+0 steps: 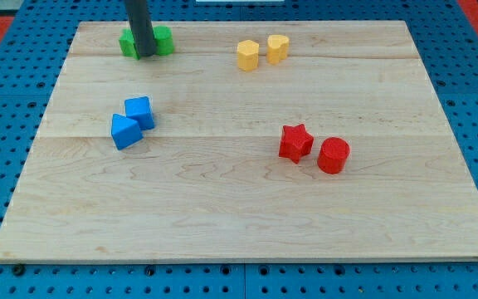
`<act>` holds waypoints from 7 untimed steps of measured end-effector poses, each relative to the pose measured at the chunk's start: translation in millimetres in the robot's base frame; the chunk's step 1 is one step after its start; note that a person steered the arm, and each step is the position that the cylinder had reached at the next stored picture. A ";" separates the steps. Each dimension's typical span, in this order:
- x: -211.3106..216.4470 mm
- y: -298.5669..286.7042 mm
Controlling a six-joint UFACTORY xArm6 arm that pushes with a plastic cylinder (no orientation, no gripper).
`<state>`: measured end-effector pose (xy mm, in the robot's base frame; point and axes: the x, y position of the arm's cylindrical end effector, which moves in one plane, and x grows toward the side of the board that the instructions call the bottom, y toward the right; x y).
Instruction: Push the green circle a bit down
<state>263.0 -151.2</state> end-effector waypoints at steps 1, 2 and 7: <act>-0.9 0.0; -0.2 0.0; 19.0 72.0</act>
<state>282.0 -79.1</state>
